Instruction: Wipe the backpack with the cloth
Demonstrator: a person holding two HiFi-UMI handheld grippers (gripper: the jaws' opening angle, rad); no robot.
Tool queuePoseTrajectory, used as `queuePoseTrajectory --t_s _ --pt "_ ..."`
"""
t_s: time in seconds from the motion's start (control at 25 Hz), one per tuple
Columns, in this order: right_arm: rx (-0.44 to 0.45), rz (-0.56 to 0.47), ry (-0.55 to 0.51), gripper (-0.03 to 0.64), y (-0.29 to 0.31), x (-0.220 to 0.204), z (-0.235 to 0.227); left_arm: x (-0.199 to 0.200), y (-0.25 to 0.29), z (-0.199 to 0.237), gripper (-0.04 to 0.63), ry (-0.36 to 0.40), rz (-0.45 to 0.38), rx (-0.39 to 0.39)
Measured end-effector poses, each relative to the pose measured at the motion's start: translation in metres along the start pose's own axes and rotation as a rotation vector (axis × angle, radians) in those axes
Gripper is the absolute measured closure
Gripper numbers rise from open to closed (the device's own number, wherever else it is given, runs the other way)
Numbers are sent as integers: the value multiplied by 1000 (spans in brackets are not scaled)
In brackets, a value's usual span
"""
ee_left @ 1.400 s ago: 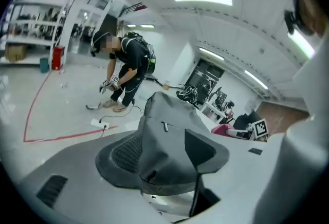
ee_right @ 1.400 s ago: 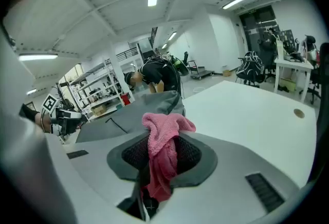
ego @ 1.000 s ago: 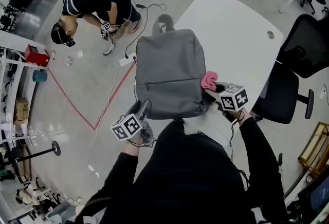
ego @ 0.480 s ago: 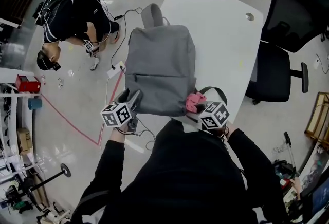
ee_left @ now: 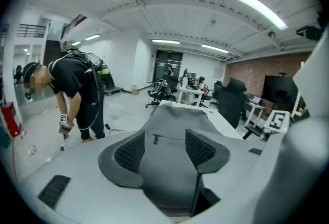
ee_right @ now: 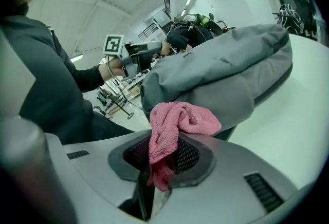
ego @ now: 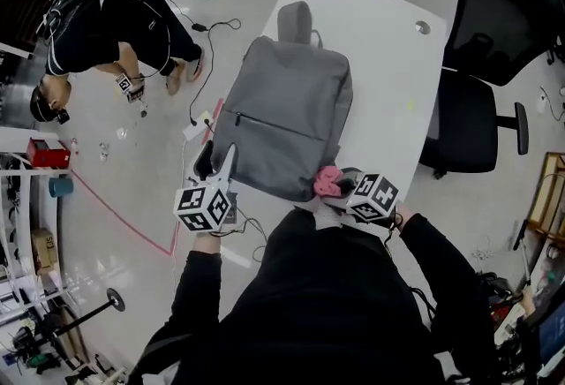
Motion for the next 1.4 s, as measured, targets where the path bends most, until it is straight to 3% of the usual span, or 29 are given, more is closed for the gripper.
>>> queuePoseTrajectory --t_s 0.24,0.32,0.4,0.48,0.56,0.64,0.72,0.8,0.92,1.0,1.2,1.4 --pt "-108 -39 -44 523 -48 35 -69 -46 -25 -106 334 211 106 -267" --pt "-160 -38 -60 523 -61 47 -97 -59 -31 -125 334 308 131 -292" --pt "-268 -36 -42 522 -77 55 -132 -67 -33 -139 334 397 155 -297" --pt "-434 -38 9 522 -95 61 -167 -69 -34 -150 334 441 171 -306" --pt "-528 -59 51 522 -102 72 -182 -68 -36 -153 334 464 192 -304" --pt "-494 -87 58 522 -94 82 -170 -68 -34 -153 333 498 218 -271" --pt "-405 -98 32 523 -80 84 -145 -66 -23 -158 334 515 221 -251" --pt "-298 -107 9 522 -68 76 -114 -67 -8 -167 334 431 221 -260" --pt "-146 -104 -26 522 -53 53 -62 -66 3 -174 334 154 196 -254" --pt "-57 -87 -65 522 -46 36 -26 -64 2 -177 334 38 168 -212" --pt "80 -54 -171 522 -42 6 36 -61 -5 -198 334 19 127 -165" --pt "120 -58 -171 522 -48 -2 43 -67 -18 -226 334 25 115 -163"
Point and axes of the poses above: the fingertips, and each gripper's own axes: y forward along the fingers, z to its left, x out of its top, the point moved 5 cm from there along -y, backward along the fingers, and after that the axes turned 8 degrees about -y, right-handed, at the moved point
